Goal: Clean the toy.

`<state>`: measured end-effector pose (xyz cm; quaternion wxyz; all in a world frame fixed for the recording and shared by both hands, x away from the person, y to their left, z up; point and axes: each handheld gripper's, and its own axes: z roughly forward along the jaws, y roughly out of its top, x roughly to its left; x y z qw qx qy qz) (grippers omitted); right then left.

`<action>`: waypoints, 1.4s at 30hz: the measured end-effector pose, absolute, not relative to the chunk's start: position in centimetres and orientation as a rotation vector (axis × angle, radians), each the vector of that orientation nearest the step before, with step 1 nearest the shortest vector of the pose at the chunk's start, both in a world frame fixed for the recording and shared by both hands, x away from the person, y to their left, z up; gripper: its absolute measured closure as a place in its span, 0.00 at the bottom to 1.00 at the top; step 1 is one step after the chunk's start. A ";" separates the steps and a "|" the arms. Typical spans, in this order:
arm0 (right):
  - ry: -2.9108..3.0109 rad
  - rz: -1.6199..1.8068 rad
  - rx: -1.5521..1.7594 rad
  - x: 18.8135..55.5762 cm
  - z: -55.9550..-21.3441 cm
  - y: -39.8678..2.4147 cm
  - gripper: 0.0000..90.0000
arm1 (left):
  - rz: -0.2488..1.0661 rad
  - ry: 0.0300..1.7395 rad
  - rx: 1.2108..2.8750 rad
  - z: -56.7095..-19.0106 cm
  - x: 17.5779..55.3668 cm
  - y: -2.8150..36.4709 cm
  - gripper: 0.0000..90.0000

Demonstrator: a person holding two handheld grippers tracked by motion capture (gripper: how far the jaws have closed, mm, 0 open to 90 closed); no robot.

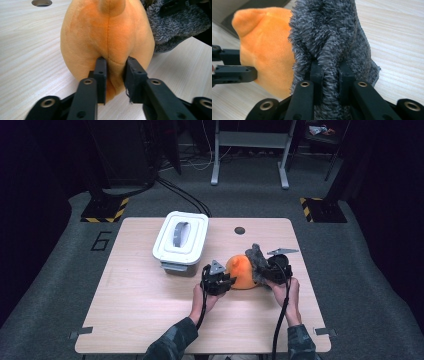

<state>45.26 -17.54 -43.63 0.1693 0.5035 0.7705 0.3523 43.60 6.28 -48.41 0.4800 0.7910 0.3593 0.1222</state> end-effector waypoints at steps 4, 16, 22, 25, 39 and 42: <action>2.182 0.994 1.462 45.4 -44.1 -17.9 0.87 | 0.289 0.888 1.906 -48.4 43.7 6.6 0.60; 2.159 0.980 1.497 45.5 -44.8 -18.4 0.87 | 0.249 0.983 1.864 -49.8 43.6 8.0 0.41; 2.152 0.975 1.516 45.5 -45.1 -18.6 0.87 | 0.223 1.005 1.878 -50.6 43.6 7.5 0.44; 2.155 0.977 1.508 45.5 -45.2 -18.7 0.87 | 0.216 0.986 1.874 -50.7 43.6 7.3 0.53; 2.135 1.001 1.501 45.2 -45.4 -19.2 0.88 | 0.273 0.926 1.880 -50.4 43.4 6.6 0.90; 2.119 1.024 1.500 45.1 -45.2 -19.4 0.88 | 0.292 0.909 1.897 -49.9 43.5 6.7 0.91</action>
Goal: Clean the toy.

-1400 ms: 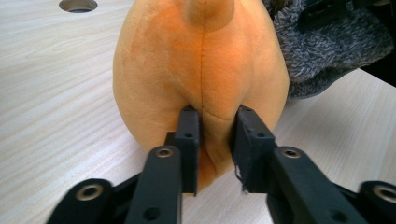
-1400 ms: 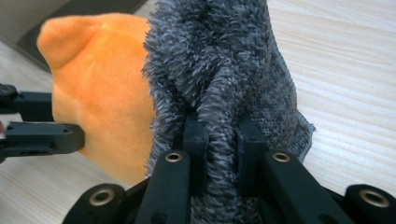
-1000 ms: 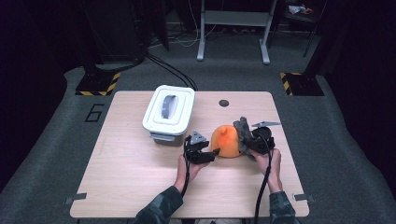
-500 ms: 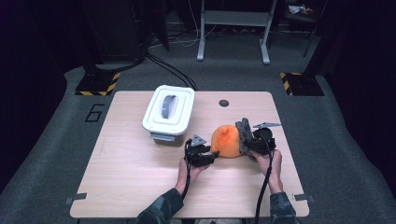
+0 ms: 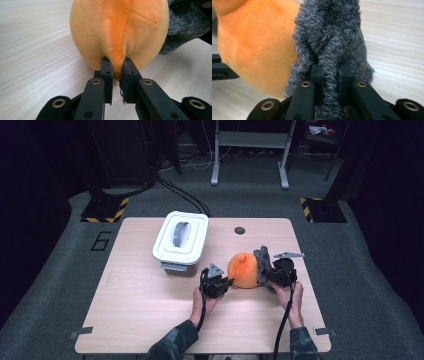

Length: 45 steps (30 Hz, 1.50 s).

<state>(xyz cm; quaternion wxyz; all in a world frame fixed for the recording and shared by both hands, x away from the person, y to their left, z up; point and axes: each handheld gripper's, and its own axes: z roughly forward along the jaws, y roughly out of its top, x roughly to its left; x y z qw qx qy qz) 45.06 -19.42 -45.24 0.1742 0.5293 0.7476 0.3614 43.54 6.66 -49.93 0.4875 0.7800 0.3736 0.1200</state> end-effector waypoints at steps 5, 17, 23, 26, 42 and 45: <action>2.097 1.070 1.498 44.7 -44.6 -20.1 0.88 | 0.321 0.889 1.907 -48.9 43.8 6.7 0.92; 2.063 1.121 1.451 43.5 -42.9 -20.3 0.88 | 0.423 0.817 1.949 -45.5 44.2 6.8 0.93; 2.049 1.147 1.378 42.6 -41.4 -19.6 0.88 | 0.476 0.790 1.978 -44.3 44.4 6.7 0.93; 2.047 1.166 1.343 42.1 -40.3 -19.0 0.88 | 0.481 0.778 1.988 -44.1 44.5 6.5 0.93; 2.155 1.101 1.220 42.5 -40.1 -14.4 0.88 | 0.451 0.690 2.030 -44.1 44.1 4.4 0.93; 2.141 1.080 1.235 42.7 -40.1 -14.4 0.88 | 0.447 0.681 2.033 -44.1 44.0 4.3 0.93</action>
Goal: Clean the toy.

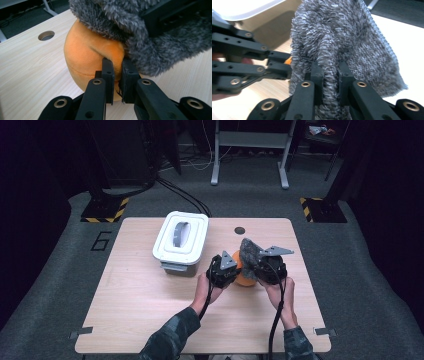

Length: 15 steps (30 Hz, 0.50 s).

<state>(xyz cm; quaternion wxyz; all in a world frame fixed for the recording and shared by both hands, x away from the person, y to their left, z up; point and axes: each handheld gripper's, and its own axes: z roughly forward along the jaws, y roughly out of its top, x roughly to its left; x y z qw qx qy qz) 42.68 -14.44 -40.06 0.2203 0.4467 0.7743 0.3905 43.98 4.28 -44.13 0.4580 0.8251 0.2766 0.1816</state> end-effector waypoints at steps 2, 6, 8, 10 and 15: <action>2.133 1.056 1.242 42.8 -40.0 -14.6 0.88 | 0.444 0.674 2.032 -44.1 44.0 4.2 0.93; 2.109 1.031 1.269 43.5 -40.1 -15.2 0.88 | 0.453 0.667 2.033 -44.2 43.9 4.4 0.93; 2.088 1.010 1.295 43.9 -40.2 -15.7 0.88 | 0.449 0.670 2.031 -44.2 43.9 4.5 0.93; 2.074 1.007 1.342 44.3 -40.6 -16.3 0.88 | 0.444 0.669 2.029 -44.3 43.9 4.6 0.93; 2.041 0.987 1.404 45.1 -41.2 -17.5 0.88 | 0.445 0.670 2.028 -44.3 43.9 4.6 0.93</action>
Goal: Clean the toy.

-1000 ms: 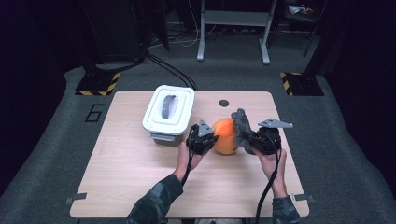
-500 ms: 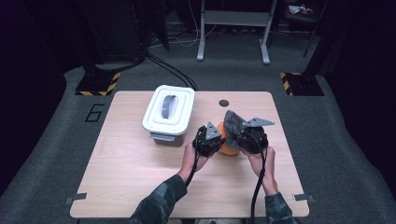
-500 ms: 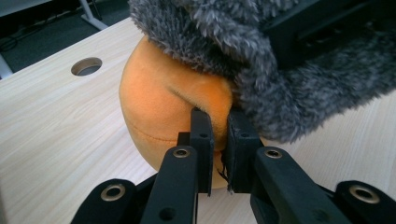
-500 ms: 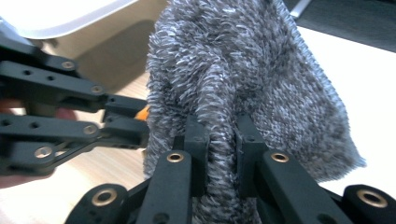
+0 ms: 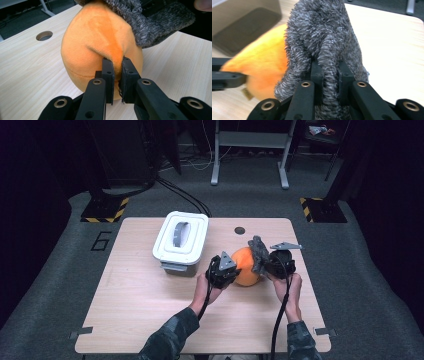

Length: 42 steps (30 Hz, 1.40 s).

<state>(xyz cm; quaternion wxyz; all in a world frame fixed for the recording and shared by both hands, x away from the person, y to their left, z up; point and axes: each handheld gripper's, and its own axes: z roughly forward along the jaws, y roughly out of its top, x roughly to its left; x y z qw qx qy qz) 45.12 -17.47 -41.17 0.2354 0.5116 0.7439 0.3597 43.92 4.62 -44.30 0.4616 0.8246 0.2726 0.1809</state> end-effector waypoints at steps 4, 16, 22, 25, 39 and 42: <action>2.026 0.997 1.408 44.9 -41.1 -18.2 0.88 | 0.450 0.676 2.025 -44.3 44.0 4.7 0.92; 2.144 1.152 1.245 42.0 -40.0 -15.2 0.88 | 0.461 0.672 2.027 -44.3 43.9 4.5 0.92; 2.164 1.121 1.238 42.5 -40.4 -14.4 0.88 | 0.452 0.669 2.031 -44.4 43.9 4.5 0.92; 2.152 1.087 1.235 42.7 -40.4 -14.4 0.88 | 0.460 0.659 2.038 -44.4 43.9 4.4 0.93; 2.088 1.007 1.330 44.4 -41.3 -16.4 0.88 | 0.450 0.666 2.033 -44.5 43.9 4.7 0.92; 2.078 0.987 1.348 44.6 -41.4 -16.6 0.88 | 0.451 0.665 2.033 -44.5 43.9 4.8 0.92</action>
